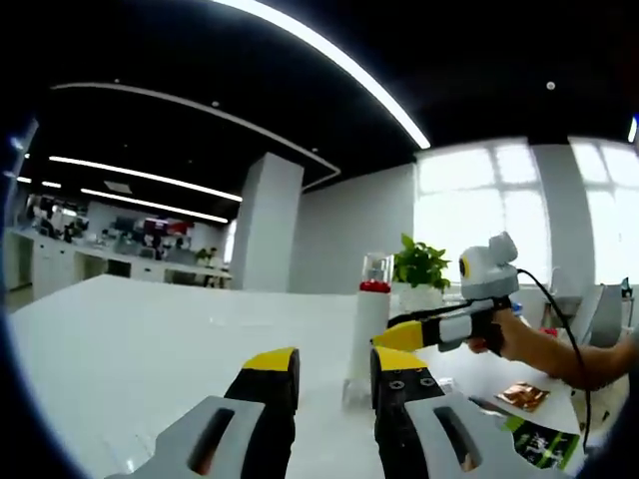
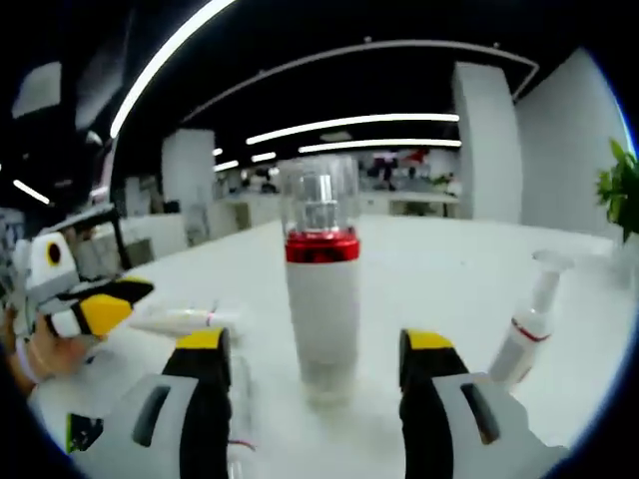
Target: Arrange the skincare products in the storage area until every visible bottle or jar stands upright without overlapping.
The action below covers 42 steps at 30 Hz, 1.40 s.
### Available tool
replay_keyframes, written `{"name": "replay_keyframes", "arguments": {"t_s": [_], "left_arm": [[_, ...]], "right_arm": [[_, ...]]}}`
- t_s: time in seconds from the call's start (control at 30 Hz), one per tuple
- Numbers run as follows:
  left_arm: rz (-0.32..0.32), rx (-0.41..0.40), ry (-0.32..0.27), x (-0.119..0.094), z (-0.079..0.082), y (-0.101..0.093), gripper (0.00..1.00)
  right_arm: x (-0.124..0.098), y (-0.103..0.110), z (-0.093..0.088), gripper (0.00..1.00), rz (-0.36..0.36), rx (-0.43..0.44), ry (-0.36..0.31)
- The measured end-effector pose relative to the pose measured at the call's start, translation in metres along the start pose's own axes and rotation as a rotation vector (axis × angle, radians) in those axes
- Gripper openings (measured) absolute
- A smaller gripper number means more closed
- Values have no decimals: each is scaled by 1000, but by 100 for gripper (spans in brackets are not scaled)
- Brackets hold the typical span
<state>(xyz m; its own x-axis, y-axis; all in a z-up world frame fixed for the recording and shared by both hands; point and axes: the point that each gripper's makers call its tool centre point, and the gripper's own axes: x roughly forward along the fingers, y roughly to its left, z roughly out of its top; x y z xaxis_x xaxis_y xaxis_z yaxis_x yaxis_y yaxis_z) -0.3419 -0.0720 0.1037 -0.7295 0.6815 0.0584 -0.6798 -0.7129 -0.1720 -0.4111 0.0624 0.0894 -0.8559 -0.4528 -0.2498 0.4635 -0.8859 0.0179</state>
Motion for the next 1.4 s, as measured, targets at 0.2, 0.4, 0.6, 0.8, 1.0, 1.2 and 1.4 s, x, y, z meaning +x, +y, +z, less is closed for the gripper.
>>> {"name": "replay_keyframes", "arguments": {"t_s": [0.2,0.4,0.6,0.8,1.0,1.2,1.4], "left_arm": [[-1,9,24,1,-6,-1,29],[4,-5,21,1,-5,2,29],[0,-10,17,2,-4,4,29],[-2,-13,13,2,-3,5,29],[-1,-12,15,3,-3,7,29],[-1,-11,17,0,-5,3,29],[-1,-10,18,0,-5,4,29]], "right_arm": [[8,3,-24,58,-2,-19,93],[7,-14,-39,48,-79,-73,144],[3,-23,-45,45,-103,-42,158],[-3,-27,-46,43,-125,-36,167],[-8,-33,-50,34,-154,-38,188],[-12,-46,-47,23,-215,-65,187],[-5,-24,-41,41,-98,-1,132]]}}
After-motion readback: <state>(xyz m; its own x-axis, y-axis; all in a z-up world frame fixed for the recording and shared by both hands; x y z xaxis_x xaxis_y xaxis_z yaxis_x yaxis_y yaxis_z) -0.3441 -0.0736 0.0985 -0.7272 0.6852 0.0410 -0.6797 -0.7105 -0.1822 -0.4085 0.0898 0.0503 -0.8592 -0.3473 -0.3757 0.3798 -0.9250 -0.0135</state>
